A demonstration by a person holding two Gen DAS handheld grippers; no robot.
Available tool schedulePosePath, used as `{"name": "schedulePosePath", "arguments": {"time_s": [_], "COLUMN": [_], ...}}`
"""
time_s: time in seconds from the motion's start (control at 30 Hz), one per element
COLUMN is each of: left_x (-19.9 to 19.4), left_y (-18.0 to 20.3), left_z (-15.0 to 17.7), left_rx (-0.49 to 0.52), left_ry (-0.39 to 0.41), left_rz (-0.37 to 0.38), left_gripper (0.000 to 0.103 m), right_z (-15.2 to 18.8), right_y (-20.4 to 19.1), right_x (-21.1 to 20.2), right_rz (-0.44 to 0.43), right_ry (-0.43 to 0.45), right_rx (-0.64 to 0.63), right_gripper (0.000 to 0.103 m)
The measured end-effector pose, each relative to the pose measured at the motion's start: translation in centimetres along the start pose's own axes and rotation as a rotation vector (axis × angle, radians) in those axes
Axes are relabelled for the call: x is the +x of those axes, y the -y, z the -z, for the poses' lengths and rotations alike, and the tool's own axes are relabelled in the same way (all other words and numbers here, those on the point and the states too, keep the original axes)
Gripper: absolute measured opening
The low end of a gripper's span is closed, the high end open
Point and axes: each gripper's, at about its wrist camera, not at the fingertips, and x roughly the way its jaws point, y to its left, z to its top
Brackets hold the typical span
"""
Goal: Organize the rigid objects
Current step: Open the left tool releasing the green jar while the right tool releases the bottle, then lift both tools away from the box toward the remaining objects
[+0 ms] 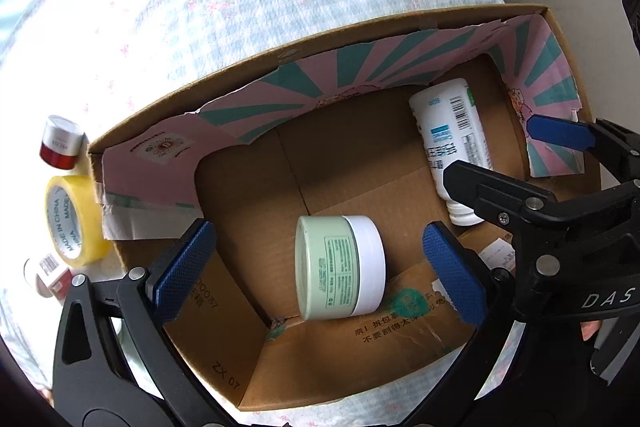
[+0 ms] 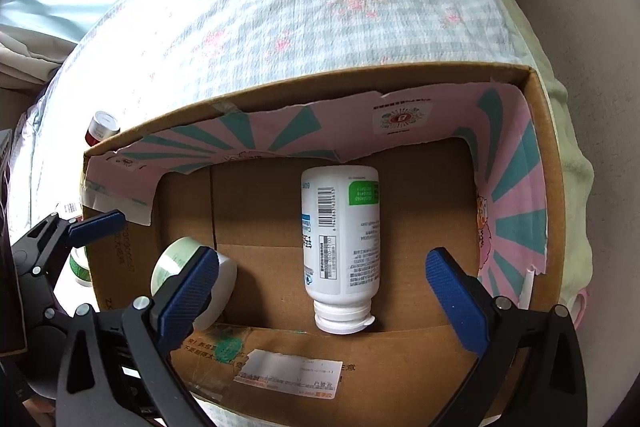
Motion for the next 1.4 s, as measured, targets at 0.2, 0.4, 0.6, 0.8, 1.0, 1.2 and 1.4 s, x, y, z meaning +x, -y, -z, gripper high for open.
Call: {"name": "schedulePosePath", "arguments": {"time_s": [0.2, 0.4, 0.6, 0.8, 1.0, 1.2, 1.4], "left_x": [-1.9, -7.2, -13.9, -22.0, -28.1, -32.3, -33.9], "left_y": [1.0, 1.1, 0.9, -1.1, -5.0, -10.3, -16.8], "left_z": [-0.6, 0.4, 2.2, 6.0, 10.2, 15.1, 19.3], "left_rx": [0.005, -0.003, -0.013, -0.052, -0.155, -0.225, -0.217], "left_ry": [0.026, 0.093, 0.191, 0.287, 0.375, 0.442, 0.468], "left_rz": [-0.007, -0.016, -0.032, -0.049, -0.069, -0.087, -0.135], "left_gripper": [0.103, 0.103, 0.103, 0.103, 0.103, 0.103, 0.103], "right_z": [-1.0, -1.1, -0.6, 0.8, 2.7, 4.8, 7.0], "right_y": [0.1, -1.0, -2.6, -6.2, -10.2, -14.3, -19.0], "right_x": [-1.2, -6.4, -13.3, -18.3, -22.4, -24.4, -25.1], "right_rz": [-0.002, 0.03, 0.051, 0.111, 0.081, 0.018, -0.022], "right_ry": [-0.014, 0.077, 0.109, 0.186, 0.272, 0.33, 0.365], "right_rx": [0.002, -0.029, -0.049, -0.118, -0.205, -0.267, -0.326], "right_gripper": [0.103, 0.103, 0.103, 0.103, 0.103, 0.103, 0.103]}}
